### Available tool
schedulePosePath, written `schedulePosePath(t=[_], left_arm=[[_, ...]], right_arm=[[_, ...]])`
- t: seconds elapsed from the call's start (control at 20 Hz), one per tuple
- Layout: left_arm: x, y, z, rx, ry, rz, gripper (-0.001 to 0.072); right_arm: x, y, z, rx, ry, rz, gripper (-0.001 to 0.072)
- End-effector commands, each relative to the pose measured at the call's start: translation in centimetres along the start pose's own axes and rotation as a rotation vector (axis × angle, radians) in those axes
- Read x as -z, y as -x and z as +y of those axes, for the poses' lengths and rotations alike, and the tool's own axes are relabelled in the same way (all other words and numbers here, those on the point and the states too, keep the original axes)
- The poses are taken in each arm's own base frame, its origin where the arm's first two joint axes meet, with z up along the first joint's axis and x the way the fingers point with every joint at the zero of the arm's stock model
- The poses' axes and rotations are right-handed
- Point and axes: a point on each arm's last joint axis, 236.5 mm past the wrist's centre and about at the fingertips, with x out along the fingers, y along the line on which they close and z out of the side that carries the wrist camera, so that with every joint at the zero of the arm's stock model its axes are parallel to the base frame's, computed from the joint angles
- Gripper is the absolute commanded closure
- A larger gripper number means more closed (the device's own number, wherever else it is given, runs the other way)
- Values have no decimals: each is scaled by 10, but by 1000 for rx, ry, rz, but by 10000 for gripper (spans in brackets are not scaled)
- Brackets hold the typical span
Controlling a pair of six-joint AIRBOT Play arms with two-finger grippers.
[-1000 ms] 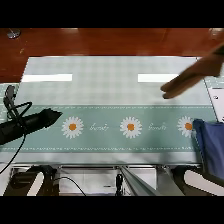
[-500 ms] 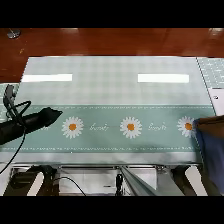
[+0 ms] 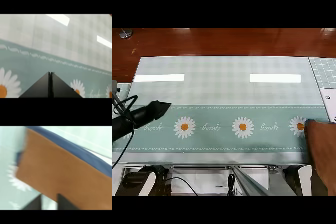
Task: Fold the shirts.
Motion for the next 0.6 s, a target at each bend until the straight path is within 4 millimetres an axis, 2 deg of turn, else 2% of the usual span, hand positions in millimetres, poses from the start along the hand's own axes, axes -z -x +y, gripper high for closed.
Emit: schedulePosePath(t=[0.0,0.05,0.1,0.15,0.2,0.25,0.3,0.35,0.4,0.45,0.5,0.55], left_arm=[[-56,5,-25,20,-110,-118,683],[-77,4,-46,45,-143,-118,683],[-96,1,-72,83,-199,-112,683],[-113,-6,-101,124,-277,-106,684],[-124,-18,-133,171,-352,-93,685],[-122,-35,-159,199,-412,-51,685],[-107,-54,-171,192,-466,25,685],[-83,-73,-168,140,-501,127,685],[-55,-91,-151,43,-528,232,685],[-32,-102,-121,-90,-559,316,684],[-20,-107,-86,-231,-569,363,683],[-12,-108,-46,-370,-535,393,683]], right_arm=[[-51,39,134,-583,126,-118,683],[-60,63,178,-768,144,-136,683],[-59,79,214,-884,200,-144,683],[-46,82,248,-938,301,-139,683],[-18,71,273,-931,452,-108,683],[26,47,293,-869,640,-45,683],[70,16,305,-776,810,7,683],[111,-13,312,-689,943,46,683],[148,-44,312,-583,1061,70,683],[170,-74,307,-465,1152,71,683],[176,-111,293,-307,1220,61,683],[173,-144,273,-149,1211,85,683]])
